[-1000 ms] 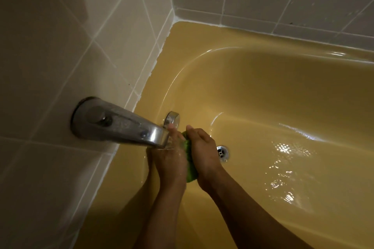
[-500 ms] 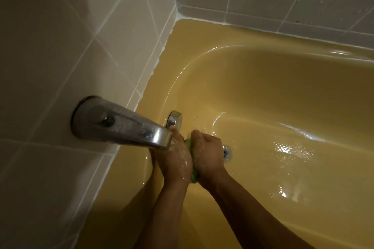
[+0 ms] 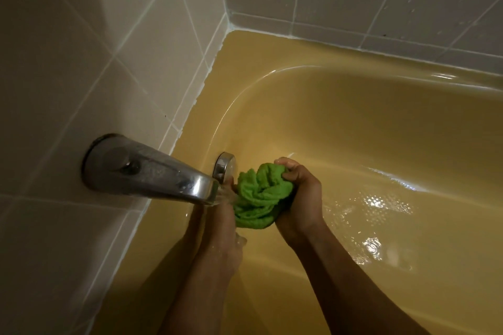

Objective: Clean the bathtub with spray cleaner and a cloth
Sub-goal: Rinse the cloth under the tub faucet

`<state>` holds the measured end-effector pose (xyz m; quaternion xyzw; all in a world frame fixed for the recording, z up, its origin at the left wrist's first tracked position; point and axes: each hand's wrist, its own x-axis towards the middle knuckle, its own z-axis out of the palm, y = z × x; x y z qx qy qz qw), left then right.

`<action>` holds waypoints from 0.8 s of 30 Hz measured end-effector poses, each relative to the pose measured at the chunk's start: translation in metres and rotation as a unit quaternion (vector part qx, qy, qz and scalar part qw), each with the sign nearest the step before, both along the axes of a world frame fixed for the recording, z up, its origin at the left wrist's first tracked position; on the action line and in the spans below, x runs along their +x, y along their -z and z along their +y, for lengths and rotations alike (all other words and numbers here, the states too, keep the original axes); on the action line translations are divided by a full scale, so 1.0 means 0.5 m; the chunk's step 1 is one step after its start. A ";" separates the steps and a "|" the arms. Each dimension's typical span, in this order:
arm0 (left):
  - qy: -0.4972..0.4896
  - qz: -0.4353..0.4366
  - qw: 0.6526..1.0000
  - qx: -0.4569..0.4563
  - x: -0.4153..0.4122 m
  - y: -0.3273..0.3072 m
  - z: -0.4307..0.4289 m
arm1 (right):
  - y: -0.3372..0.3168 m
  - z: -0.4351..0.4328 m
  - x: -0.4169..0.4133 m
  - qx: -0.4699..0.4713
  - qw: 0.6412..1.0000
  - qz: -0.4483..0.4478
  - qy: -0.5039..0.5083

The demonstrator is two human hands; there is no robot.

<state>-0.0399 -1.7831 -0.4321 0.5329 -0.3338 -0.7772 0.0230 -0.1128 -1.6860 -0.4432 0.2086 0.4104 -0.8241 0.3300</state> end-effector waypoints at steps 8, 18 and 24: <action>-0.037 0.004 0.999 -0.028 -0.003 0.021 0.006 | 0.008 0.009 0.014 0.182 0.947 0.189 -0.183; -0.111 -0.003 0.978 -0.178 -0.008 0.026 0.055 | 0.025 0.070 0.001 0.222 0.954 -0.058 -0.192; -0.008 -0.027 0.980 -0.199 -0.018 0.028 0.043 | 0.038 0.064 0.021 0.156 0.967 -0.104 -0.172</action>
